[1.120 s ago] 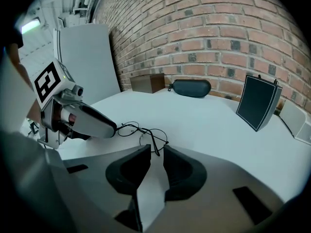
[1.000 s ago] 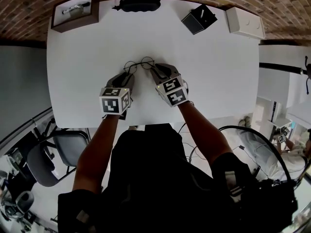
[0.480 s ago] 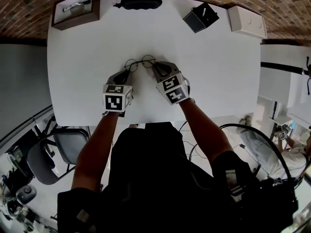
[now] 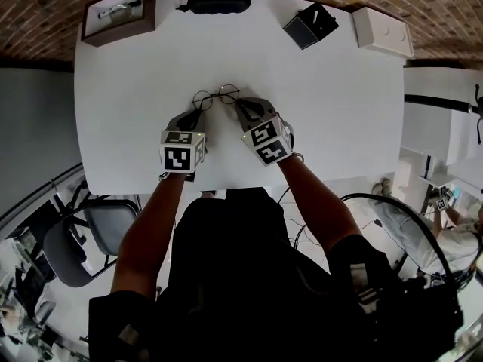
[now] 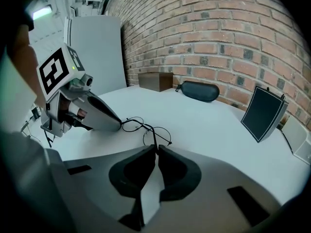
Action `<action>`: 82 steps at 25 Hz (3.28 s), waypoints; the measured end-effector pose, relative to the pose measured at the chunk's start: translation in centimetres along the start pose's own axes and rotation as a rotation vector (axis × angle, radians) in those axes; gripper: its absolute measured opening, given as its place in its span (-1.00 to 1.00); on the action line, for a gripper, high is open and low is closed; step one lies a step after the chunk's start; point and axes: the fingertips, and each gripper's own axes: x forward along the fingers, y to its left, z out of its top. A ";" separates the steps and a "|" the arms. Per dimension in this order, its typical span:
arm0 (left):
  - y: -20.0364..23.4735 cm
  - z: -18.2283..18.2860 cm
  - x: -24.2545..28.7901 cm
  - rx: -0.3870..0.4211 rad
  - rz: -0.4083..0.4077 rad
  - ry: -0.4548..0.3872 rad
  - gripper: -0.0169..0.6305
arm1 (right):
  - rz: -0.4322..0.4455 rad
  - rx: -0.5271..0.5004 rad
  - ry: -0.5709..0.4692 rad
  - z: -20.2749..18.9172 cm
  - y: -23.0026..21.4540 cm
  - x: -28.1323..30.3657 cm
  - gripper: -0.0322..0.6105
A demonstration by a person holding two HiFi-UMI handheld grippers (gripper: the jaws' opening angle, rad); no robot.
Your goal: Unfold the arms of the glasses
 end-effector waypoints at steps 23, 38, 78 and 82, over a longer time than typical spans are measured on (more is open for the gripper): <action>-3.7 -2.3 -4.7 0.115 -0.089 -0.081 -0.84 | -0.005 -0.005 -0.073 -0.1 7.0 -4.9 -0.84; -6.0 -6.5 -4.1 0.162 -0.172 0.007 -0.84 | 0.025 0.001 -0.009 -2.7 10.2 -3.0 -0.84; -8.7 -8.0 -4.8 0.088 -0.293 0.061 -0.55 | 0.081 0.364 -0.098 -2.2 10.0 -5.8 -0.70; -9.0 -8.4 -4.4 0.108 -0.291 0.060 -0.55 | 0.101 0.558 -0.119 -2.2 10.0 -5.4 -0.70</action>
